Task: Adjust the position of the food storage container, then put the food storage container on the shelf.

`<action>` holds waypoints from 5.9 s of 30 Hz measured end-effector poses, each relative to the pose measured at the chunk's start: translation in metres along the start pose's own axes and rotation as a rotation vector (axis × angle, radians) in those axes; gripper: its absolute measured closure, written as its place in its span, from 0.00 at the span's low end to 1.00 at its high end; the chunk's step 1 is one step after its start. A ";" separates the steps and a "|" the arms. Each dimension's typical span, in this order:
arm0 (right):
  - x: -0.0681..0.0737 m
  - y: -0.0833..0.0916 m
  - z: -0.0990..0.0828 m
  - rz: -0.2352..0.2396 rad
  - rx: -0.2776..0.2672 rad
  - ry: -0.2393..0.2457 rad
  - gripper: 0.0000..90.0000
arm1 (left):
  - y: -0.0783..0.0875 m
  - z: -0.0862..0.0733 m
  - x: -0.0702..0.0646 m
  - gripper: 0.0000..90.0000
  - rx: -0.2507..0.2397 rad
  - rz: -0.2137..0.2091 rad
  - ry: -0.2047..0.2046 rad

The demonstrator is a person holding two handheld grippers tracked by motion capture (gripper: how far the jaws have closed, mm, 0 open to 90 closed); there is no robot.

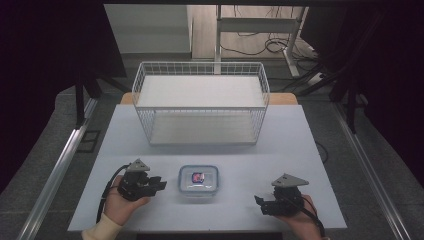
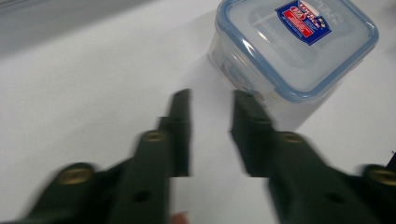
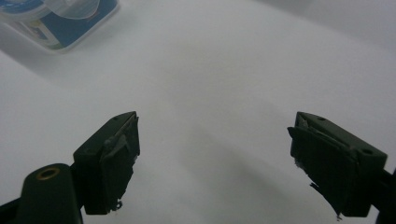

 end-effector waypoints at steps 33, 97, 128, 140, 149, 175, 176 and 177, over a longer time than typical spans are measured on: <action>0.009 0.001 0.017 0.121 -0.049 -0.029 0.18 | 0.002 0.003 0.000 0.24 0.005 -0.057 0.049; 0.055 -0.090 0.087 0.584 0.081 -0.321 0.29 | -0.059 0.029 0.018 0.42 0.061 -0.491 0.300; 0.050 -0.074 0.078 0.620 0.015 -0.406 0.55 | -0.043 0.018 0.001 0.56 0.001 -0.426 0.307; 0.050 -0.068 0.080 0.611 -0.003 -0.377 0.55 | -0.038 0.021 -0.004 0.57 -0.011 -0.407 0.288; 0.050 -0.060 0.084 0.599 -0.029 -0.345 0.55 | -0.031 0.025 -0.006 0.57 -0.035 -0.401 0.267; 0.035 -0.020 0.128 0.557 -0.129 -0.269 0.55 | 0.007 0.076 -0.009 0.58 -0.122 -0.374 0.177; 0.034 -0.019 0.130 0.556 -0.132 -0.267 0.55 | 0.010 0.079 -0.009 0.58 -0.129 -0.372 0.173; 0.033 -0.014 0.136 0.548 -0.143 -0.256 0.55 | 0.013 0.083 -0.009 0.58 -0.139 -0.371 0.171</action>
Point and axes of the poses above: each handheld gripper's, and its own axes: y roughly backward along the jaws, z roughly out of its top, x roughly to its left, the point moved 1 cm from there along -y, roughly forward along the jaws, and after that the axes turned 8 degrees about x, right-handed, at the moved point
